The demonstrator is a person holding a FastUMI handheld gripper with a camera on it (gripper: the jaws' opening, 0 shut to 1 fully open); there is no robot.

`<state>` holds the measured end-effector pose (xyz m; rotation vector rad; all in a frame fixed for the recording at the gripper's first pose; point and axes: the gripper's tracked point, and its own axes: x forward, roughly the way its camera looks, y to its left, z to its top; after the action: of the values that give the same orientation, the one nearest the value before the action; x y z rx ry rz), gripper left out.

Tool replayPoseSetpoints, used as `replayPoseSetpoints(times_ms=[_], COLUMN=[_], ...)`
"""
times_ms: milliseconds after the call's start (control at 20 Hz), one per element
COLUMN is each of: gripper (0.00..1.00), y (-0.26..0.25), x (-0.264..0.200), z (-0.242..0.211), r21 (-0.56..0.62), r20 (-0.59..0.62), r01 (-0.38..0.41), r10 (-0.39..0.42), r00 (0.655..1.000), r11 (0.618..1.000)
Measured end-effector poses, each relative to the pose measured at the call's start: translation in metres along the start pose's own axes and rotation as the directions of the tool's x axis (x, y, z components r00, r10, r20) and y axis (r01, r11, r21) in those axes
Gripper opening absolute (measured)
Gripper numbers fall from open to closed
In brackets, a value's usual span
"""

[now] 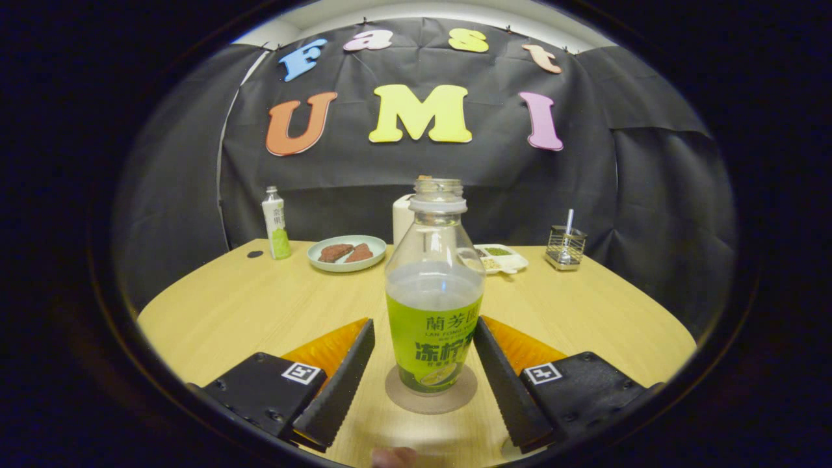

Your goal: Take the bottle from table, then pour the juice into the cup, finally place the bottle on the coaster

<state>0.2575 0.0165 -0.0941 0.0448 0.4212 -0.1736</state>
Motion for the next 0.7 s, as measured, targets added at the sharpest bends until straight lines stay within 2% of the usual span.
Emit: replayPoseSetpoints(times_ms=[250, 450, 700], gripper=[0.99, 0.99, 1.0], y=[-0.008, -0.013, -0.009], x=[-0.045, -0.113, -0.194], z=[0.003, 0.021, 0.048], r21=[0.006, 0.025, 0.026], r20=[0.022, 0.097, 0.22], r01=[0.025, 0.041, 0.017], r10=[-0.025, -0.043, -0.022], r00=[0.999, 0.994, 0.975], r11=[1.0, 0.999, 1.0])
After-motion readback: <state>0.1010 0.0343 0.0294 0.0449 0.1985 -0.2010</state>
